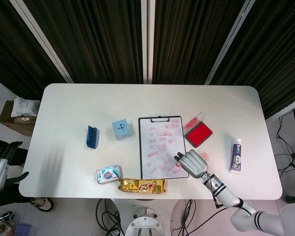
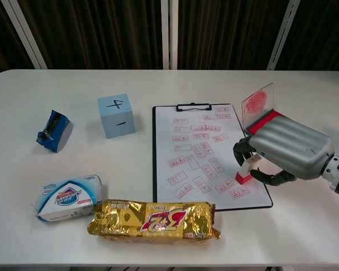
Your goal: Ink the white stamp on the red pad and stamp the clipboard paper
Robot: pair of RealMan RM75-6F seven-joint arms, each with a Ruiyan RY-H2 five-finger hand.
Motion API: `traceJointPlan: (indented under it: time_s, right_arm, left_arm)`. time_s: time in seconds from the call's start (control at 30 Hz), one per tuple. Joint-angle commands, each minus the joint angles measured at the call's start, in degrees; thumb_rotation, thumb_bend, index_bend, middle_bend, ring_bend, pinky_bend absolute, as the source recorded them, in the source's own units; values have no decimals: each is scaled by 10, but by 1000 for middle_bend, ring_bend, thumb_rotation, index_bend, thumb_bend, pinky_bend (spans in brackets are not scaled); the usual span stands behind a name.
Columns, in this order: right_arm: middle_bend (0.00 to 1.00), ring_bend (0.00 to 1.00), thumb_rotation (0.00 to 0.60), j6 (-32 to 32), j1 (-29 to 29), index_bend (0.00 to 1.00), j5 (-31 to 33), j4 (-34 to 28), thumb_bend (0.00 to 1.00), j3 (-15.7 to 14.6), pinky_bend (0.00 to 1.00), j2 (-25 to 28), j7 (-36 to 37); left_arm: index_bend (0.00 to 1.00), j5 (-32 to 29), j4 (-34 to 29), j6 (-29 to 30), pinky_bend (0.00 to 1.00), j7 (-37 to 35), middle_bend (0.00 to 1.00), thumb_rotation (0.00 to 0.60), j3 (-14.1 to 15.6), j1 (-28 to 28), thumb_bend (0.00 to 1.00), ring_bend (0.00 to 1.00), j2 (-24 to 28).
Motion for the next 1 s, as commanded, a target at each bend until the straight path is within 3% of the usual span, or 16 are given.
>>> traceJointPlan:
  time_s: [0.03,0.57,1.0]
  right_arm:
    - [894,867,600,0,0,1000,0,0,461,0,1000,0,0]
    - [902,866,600,22,-2,1000,-8,-8,461,5,1000,3,15]
    - [903,867,600,181,-40,1000,-41,-169,460,47,1000,127,26]
  left_arm:
    - [140,0,0,0,288,0,160,600,0,0,0,156,0]
    - [140,-1,-2,-1,288,0,160,600,-1,1,0,156,2]
    - [140,4,-10,-1,289,6,160,600,-1,-3,0,156,3]
